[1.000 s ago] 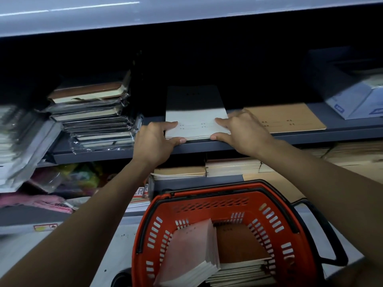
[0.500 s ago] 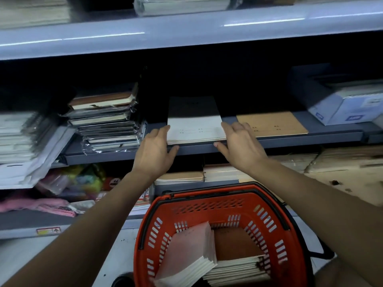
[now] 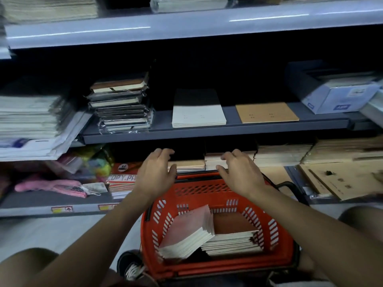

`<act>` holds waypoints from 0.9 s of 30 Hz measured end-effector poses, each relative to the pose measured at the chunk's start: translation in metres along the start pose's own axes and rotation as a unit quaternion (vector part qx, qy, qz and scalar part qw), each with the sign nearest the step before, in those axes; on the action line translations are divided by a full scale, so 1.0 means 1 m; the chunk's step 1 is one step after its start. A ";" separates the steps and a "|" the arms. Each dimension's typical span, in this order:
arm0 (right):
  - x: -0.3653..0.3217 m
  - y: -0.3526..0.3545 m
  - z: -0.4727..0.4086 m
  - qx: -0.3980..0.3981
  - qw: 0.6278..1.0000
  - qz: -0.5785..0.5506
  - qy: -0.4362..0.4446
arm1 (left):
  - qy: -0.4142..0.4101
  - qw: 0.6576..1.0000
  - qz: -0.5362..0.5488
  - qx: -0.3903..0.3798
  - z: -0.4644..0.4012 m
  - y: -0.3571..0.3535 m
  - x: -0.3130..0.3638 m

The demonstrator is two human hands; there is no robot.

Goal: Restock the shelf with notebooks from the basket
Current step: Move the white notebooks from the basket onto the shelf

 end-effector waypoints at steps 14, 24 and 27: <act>-0.022 -0.149 0.048 -0.270 0.953 -0.113 -0.081 | 0.349 0.890 0.138 -0.259 0.098 -0.153 -0.119; -0.046 -0.234 0.060 -0.360 0.898 -0.211 -0.139 | 0.484 0.814 0.097 -0.307 0.133 -0.210 -0.151; -0.043 -0.233 0.057 -0.359 0.896 -0.205 -0.162 | 0.498 0.809 0.082 -0.300 0.131 -0.215 -0.156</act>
Point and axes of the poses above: each hand's wrist, its own z-axis away from the middle knuckle, its own y-axis out of the back of the hand, x = y × z, the point moved 7 cm from there along -z, towards the middle knuckle, and after that the axes turned 14 degrees about z, right-handed, at the moved point
